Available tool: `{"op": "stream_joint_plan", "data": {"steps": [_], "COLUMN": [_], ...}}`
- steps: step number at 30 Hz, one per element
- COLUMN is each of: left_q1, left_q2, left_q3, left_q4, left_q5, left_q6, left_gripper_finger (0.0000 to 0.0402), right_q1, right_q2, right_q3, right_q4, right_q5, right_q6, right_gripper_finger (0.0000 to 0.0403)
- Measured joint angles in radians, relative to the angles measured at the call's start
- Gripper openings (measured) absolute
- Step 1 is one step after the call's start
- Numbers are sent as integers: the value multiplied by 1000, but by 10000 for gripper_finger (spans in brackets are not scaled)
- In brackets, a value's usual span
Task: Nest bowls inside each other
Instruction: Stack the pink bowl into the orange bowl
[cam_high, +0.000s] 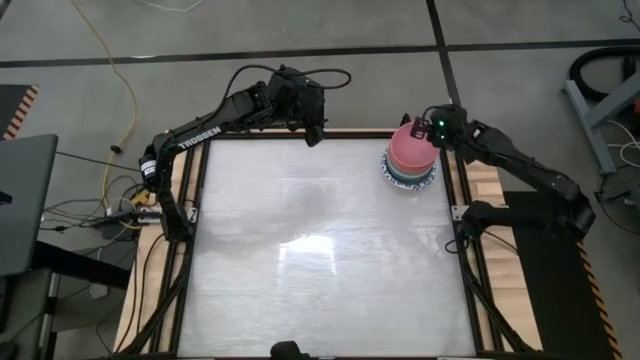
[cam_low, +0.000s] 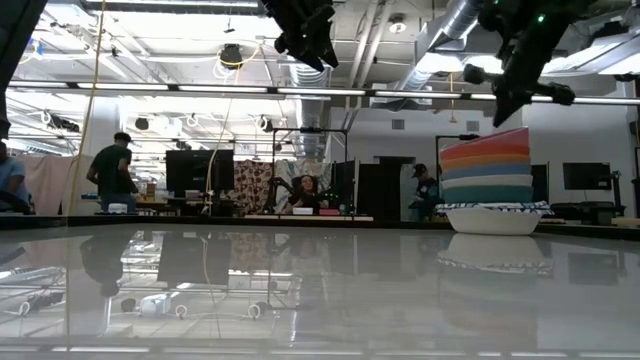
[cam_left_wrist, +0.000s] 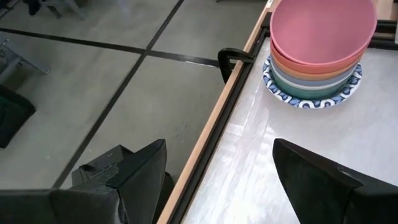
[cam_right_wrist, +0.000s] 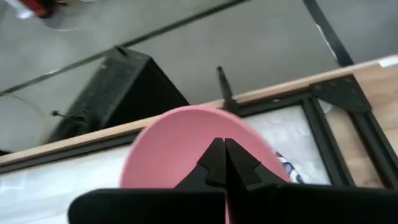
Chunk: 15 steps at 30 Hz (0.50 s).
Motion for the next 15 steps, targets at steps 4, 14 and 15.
{"op": "stream_joint_plan", "data": {"steps": [4, 14, 15], "left_q1": [0, 0, 0], "left_q2": [0, 0, 0], "left_q3": [0, 0, 0], "left_q4": [0, -22, -24], "left_q5": [6, 13, 13], "left_q6": [0, 0, 0], "left_gripper_finger": [284, 284, 284], "right_q1": [3, 29, 42], "right_q2": [60, 155, 149], "right_q3": [0, 0, 0], "right_q4": [-4, 19, 39], "right_q5": [5, 19, 32], "right_q6": [7, 5, -5], "right_gripper_finger": [8, 8, 8]}}
